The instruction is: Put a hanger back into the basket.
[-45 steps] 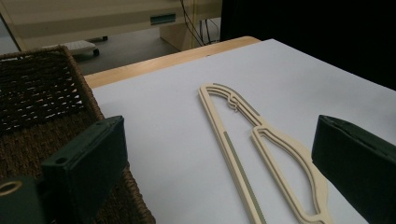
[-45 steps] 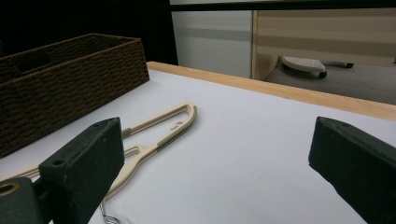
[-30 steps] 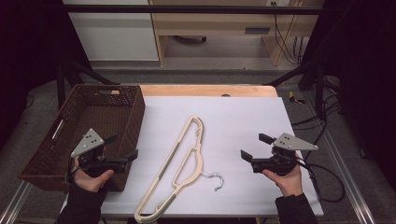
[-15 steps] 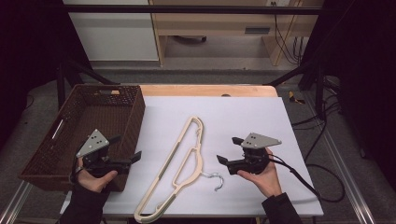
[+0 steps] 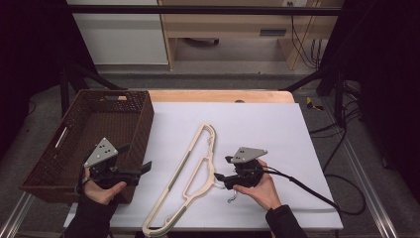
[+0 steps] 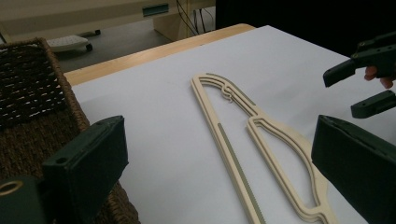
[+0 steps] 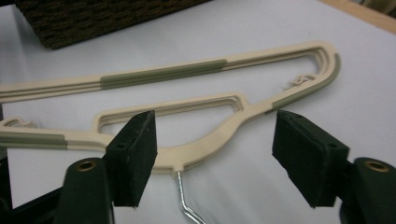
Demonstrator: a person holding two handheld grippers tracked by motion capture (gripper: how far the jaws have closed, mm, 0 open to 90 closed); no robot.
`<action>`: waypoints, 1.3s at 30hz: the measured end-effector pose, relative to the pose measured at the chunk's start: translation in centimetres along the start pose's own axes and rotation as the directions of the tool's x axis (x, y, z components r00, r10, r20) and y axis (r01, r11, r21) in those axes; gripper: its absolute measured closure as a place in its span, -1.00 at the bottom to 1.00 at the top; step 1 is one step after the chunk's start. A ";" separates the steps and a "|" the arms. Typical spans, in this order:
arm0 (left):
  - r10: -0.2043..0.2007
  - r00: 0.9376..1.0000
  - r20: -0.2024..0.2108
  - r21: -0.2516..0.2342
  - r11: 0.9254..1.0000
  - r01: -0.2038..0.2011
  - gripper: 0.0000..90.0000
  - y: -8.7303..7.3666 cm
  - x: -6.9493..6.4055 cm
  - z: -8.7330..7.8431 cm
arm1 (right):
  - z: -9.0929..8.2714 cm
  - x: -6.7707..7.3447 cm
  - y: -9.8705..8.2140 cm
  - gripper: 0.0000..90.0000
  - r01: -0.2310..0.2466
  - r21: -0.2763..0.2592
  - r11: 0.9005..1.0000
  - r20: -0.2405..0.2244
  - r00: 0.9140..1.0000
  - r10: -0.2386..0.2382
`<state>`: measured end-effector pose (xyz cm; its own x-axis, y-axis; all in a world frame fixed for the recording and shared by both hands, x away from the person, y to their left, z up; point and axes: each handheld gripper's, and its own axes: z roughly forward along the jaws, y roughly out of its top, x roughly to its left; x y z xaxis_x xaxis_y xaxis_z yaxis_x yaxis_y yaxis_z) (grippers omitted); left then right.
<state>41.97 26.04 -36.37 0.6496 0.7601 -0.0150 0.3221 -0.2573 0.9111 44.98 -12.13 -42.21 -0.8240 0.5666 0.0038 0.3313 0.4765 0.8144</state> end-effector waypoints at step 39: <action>0.029 0.999 0.043 0.053 0.998 -0.031 -0.90 -0.2 -1.8 1.5 | 4.0 0.0 -2.7 0.93 0.008 0.256 0.967 -0.140 0.990 0.029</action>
<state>41.76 23.88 -37.16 0.6875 0.7261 -0.0061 0.3373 -0.3119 0.8882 45.95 -10.72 -46.77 -0.8702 0.4806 0.1086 0.4315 0.6370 0.6388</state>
